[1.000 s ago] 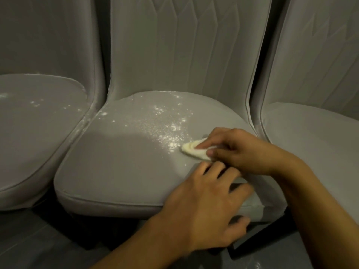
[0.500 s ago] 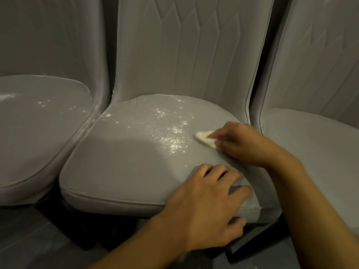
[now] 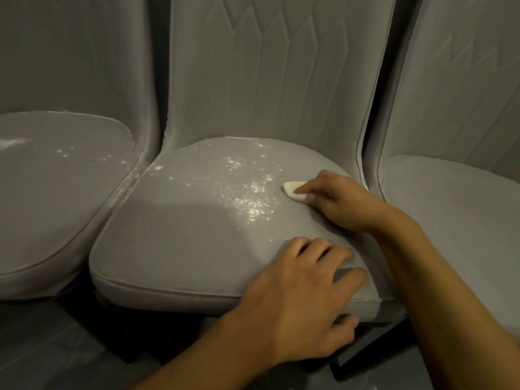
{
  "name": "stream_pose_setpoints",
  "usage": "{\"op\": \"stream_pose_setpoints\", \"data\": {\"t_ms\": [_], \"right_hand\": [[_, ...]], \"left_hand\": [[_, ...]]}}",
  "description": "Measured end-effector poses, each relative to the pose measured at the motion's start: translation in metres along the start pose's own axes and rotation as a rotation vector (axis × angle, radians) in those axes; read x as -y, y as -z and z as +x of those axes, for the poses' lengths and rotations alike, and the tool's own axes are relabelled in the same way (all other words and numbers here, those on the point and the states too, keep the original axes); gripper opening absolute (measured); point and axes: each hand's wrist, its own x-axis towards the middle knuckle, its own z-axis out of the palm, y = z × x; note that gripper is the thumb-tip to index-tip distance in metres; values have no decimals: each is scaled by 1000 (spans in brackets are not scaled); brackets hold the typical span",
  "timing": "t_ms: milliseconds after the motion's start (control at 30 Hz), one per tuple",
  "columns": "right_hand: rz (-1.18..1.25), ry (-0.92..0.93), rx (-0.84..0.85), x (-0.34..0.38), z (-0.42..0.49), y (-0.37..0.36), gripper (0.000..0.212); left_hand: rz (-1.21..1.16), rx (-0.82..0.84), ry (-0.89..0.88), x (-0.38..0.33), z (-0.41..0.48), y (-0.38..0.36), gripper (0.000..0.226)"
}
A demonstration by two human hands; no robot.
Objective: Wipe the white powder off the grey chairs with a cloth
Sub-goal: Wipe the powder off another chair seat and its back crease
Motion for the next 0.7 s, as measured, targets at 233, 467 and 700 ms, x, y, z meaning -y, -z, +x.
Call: {"op": "stream_pose_setpoints", "data": {"t_ms": [233,467,700], "right_hand": [[72,-176,-343,-10,-15,19,30],[76,86,-23,12,-19,-7,28],[232,74,-119,21,-16,-1,26]], "left_hand": [[-6,-12,0,0,-2,-2,58],[-10,-11,-11,1,-1,0,55],[-24,-22,-92,4,-12,9,56]]}}
